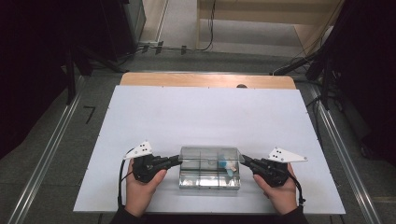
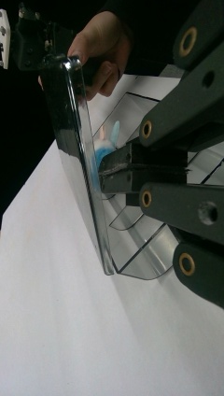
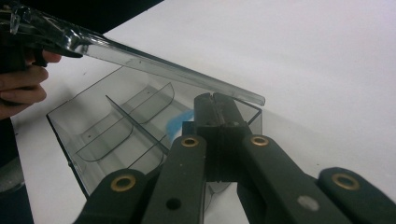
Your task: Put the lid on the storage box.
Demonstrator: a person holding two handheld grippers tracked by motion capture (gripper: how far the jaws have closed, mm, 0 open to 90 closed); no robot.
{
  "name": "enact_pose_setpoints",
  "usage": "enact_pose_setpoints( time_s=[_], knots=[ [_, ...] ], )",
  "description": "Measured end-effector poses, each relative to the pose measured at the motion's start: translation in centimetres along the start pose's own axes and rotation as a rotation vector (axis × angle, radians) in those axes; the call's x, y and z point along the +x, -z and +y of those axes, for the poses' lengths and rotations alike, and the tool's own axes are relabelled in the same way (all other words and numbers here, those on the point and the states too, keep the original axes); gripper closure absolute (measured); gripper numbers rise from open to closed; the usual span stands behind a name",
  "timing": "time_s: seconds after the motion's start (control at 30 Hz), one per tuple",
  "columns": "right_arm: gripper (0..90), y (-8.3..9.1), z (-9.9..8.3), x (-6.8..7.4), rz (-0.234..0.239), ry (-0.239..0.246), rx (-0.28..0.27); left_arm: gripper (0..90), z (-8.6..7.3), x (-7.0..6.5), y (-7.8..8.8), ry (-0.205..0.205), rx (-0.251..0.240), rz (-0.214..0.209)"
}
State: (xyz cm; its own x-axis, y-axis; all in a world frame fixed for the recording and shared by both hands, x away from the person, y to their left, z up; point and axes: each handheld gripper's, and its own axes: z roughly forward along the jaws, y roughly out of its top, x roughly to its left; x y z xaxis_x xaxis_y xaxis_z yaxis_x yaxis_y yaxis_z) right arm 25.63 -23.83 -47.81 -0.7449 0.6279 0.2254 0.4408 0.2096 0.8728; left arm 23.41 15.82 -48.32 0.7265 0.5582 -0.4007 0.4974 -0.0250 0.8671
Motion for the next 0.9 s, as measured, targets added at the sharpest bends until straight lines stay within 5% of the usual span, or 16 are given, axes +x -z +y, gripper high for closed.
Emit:
enact_pose_setpoints(
  time_s=[0.9],
  knots=[
    [87.9,0.9,-1.2,0.8,0.022,0.0,0.011,89.9,-1.5,-0.9,0.9,0.012,0.012,-0.007]
  ],
)
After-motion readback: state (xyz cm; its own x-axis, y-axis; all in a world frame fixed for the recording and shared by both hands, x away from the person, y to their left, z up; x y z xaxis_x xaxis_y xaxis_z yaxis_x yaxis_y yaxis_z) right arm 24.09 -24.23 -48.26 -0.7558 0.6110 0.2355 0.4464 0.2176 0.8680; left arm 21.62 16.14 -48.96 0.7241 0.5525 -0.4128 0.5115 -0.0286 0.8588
